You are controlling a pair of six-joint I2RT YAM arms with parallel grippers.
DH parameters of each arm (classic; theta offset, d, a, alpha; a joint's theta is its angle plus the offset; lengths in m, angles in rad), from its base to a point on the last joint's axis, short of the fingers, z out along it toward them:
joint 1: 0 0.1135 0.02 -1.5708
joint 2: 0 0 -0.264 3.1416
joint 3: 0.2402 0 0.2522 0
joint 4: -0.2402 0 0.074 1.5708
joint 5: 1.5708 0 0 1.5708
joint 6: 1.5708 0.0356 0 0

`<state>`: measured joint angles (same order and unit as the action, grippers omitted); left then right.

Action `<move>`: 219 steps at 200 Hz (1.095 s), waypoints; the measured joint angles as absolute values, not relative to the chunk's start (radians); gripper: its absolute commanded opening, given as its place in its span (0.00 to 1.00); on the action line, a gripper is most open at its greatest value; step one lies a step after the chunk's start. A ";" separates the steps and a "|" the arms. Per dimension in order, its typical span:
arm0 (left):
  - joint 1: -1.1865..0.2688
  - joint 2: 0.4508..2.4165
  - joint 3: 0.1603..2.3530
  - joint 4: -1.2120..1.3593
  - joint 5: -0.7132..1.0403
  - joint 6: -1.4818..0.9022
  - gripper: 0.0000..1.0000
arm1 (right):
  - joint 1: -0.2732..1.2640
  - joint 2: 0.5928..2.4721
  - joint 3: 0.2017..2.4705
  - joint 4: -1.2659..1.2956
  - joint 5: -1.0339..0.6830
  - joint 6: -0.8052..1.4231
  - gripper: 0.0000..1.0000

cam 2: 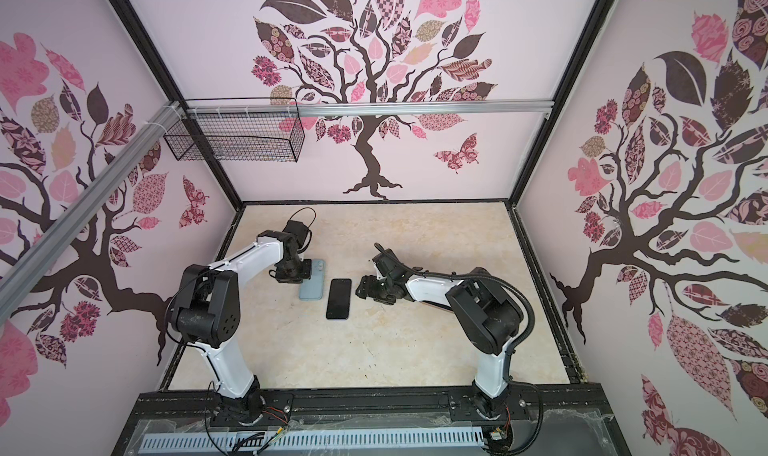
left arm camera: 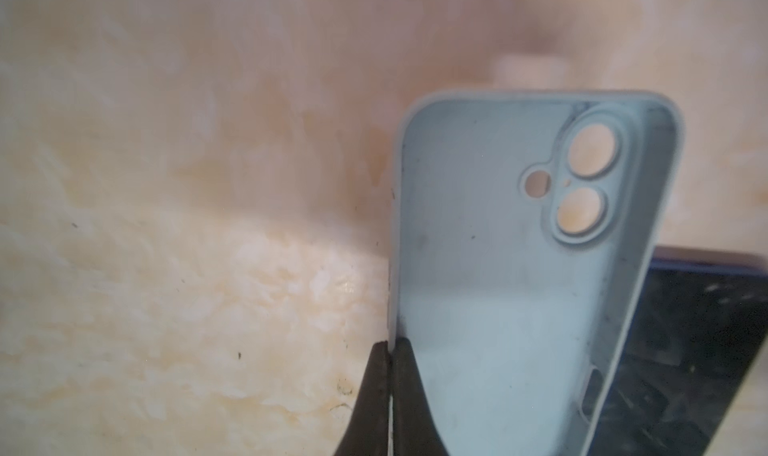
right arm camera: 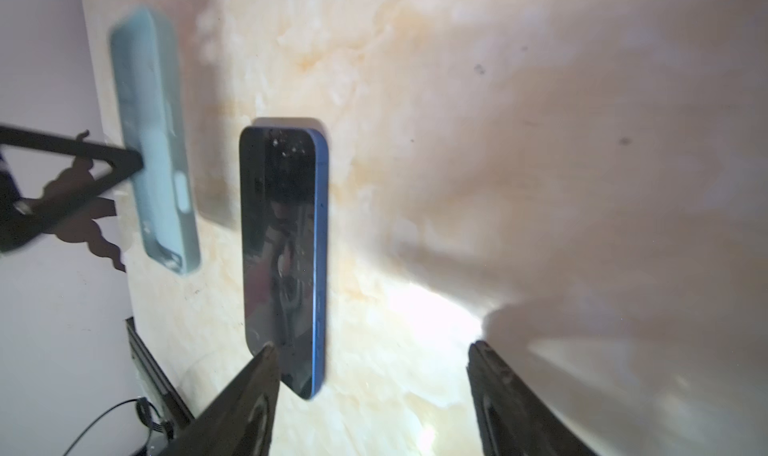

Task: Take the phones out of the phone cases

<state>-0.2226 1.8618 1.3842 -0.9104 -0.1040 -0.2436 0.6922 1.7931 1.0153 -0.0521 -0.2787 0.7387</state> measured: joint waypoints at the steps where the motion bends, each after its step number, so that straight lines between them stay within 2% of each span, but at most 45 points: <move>1: -0.223 1.863 1.389 -0.910 -0.104 -0.244 0.00 | 0.692 1.787 1.011 -0.055 -0.275 0.736 0.76; 41: -0.230 1.938 1.584 -0.914 -0.091 -0.262 0.00 | 0.691 1.555 0.885 -0.148 -0.138 0.664 0.84; 75: -0.271 2.060 1.726 -0.925 -0.085 -0.274 0.00 | 0.685 1.394 0.789 -0.197 -0.034 0.639 0.97; 136: -0.321 2.271 1.932 -0.963 -0.078 -0.286 0.00 | 0.678 1.214 0.727 -0.292 0.128 0.624 0.97; 219: -0.315 2.312 1.969 -0.976 -0.062 -0.284 0.00 | 0.677 1.176 0.724 -0.346 0.194 0.620 0.97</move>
<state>-0.3145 2.3116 1.9694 -0.9756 -0.0624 -0.2844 0.6773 1.1759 0.7242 -0.3462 0.1940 0.6205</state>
